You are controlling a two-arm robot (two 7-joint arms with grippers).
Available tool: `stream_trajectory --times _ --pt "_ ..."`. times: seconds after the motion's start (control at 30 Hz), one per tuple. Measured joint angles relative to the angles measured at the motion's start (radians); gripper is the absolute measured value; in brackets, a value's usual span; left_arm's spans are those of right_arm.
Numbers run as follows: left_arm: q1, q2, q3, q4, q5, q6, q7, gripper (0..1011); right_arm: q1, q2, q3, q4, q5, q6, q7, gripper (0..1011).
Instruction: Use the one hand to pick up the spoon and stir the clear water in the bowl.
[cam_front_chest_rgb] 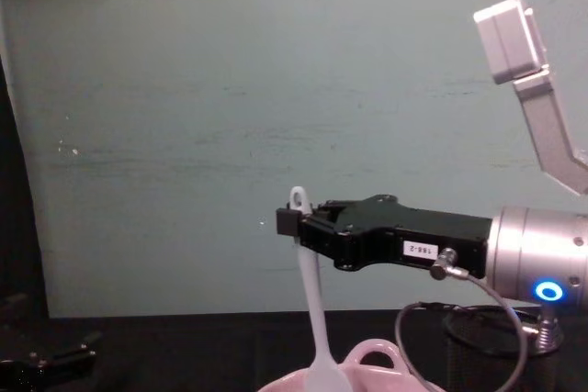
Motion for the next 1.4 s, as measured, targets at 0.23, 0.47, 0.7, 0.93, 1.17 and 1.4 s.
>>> stream_trajectory --times 0.23,0.47,0.7,0.93,1.17,1.4 --pt "0.0 0.0 0.0 0.0 0.0 0.0 0.0 1005 -0.029 0.022 0.026 -0.041 -0.016 0.0 -0.013 119" --pt "0.0 0.0 0.0 0.0 0.0 0.0 0.0 1005 -0.074 0.061 0.054 -0.11 -0.021 0.032 -0.02 119" --pt "0.0 0.0 0.0 0.0 0.0 0.0 0.0 1005 -0.125 0.089 0.072 -0.178 0.002 0.052 -0.019 119" --pt "0.0 0.0 0.0 0.0 0.0 0.0 0.0 1005 -0.149 0.074 0.059 -0.2 0.041 0.051 0.018 119" --pt "0.0 0.0 0.0 0.0 0.0 0.0 0.0 1005 -0.109 0.017 0.027 -0.129 0.051 0.025 0.05 119" --pt "0.0 0.0 0.0 0.0 0.0 0.0 0.0 1005 -0.06 -0.034 0.019 -0.036 0.035 -0.024 0.049 119"
